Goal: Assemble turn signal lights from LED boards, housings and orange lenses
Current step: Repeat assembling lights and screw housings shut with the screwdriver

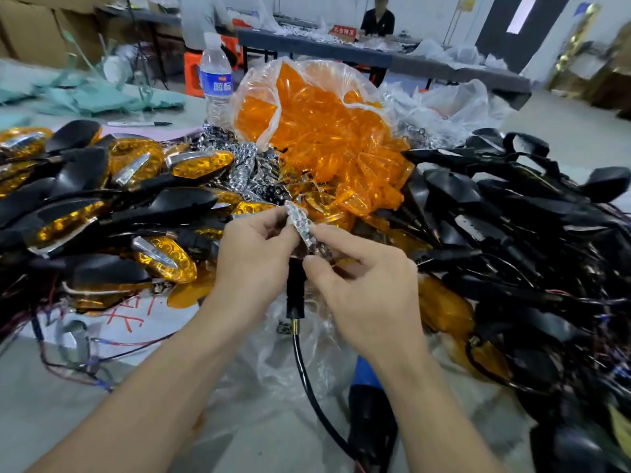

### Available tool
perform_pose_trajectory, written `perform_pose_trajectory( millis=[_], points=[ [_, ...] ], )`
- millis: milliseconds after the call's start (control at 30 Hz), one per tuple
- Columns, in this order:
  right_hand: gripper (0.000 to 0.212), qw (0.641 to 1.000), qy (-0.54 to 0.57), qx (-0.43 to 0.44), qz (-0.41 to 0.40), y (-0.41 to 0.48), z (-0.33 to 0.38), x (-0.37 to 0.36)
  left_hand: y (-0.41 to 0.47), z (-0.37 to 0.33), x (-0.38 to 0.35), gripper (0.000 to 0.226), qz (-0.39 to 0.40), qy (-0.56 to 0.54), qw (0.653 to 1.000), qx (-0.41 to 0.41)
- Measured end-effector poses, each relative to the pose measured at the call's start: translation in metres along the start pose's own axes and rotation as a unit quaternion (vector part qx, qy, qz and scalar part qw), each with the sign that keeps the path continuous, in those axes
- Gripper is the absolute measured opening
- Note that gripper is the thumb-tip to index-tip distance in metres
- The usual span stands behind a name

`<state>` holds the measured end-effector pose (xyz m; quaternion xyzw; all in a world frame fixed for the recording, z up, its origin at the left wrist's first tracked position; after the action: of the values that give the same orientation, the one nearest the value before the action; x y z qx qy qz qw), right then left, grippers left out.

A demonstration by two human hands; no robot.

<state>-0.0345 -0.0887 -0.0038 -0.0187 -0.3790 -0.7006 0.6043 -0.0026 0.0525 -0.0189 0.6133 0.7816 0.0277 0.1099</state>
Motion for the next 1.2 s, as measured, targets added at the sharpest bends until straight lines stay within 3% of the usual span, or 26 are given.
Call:
perform_pose_trajectory(
  millis=[167,267,367,500,633,800,933,1067,1200],
  points=[
    [0.020,0.990,0.091,-0.104,0.025,0.003,-0.015,0.004,-0.002,0.003,-0.001,0.021,0.024,-0.006,1.000,-0.014],
    [0.039,0.984,0.091,-0.151,0.023,0.004,-0.017,0.008,-0.004,0.005,-0.004,0.030,0.051,0.000,0.997,-0.050],
    [0.051,0.972,0.157,-0.166,0.046,0.007,-0.020,0.016,-0.008,0.001,-0.008,0.038,0.077,-0.002,0.995,-0.058],
    [0.024,0.951,0.253,-0.169,0.052,0.010,-0.026,0.027,-0.007,0.004,-0.007,0.033,0.057,-0.008,0.997,-0.049],
    [0.016,0.915,0.336,-0.202,0.091,0.008,-0.024,0.022,-0.007,0.002,-0.005,0.021,0.039,-0.045,0.998,-0.010],
    [0.020,0.946,0.261,-0.160,0.111,0.009,-0.023,0.019,-0.007,-0.001,-0.006,0.025,0.063,-0.105,0.992,0.018],
    [0.025,0.984,0.111,-0.113,0.082,0.007,-0.019,0.025,-0.008,-0.004,-0.006,0.028,0.105,-0.139,0.982,0.074],
    [0.034,0.995,0.022,-0.091,0.035,0.003,-0.009,0.025,-0.009,-0.005,-0.005,0.025,0.133,-0.154,0.972,0.117],
    [0.021,0.997,-0.024,-0.077,0.019,0.001,-0.002,0.025,-0.011,-0.004,-0.006,0.028,0.146,-0.162,0.966,0.141]
  ],
)
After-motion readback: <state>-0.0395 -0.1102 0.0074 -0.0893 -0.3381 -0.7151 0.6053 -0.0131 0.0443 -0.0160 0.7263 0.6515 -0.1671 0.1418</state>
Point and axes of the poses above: each hand's wrist, its own y-axis towards the middle knuckle, its own x-axis out of the back of the hand, z = x × y, the point moved 2 cm from there along y, towards the middle knuckle, and after that the axes turned 9 degrees about -y, right-handed, at the moved point
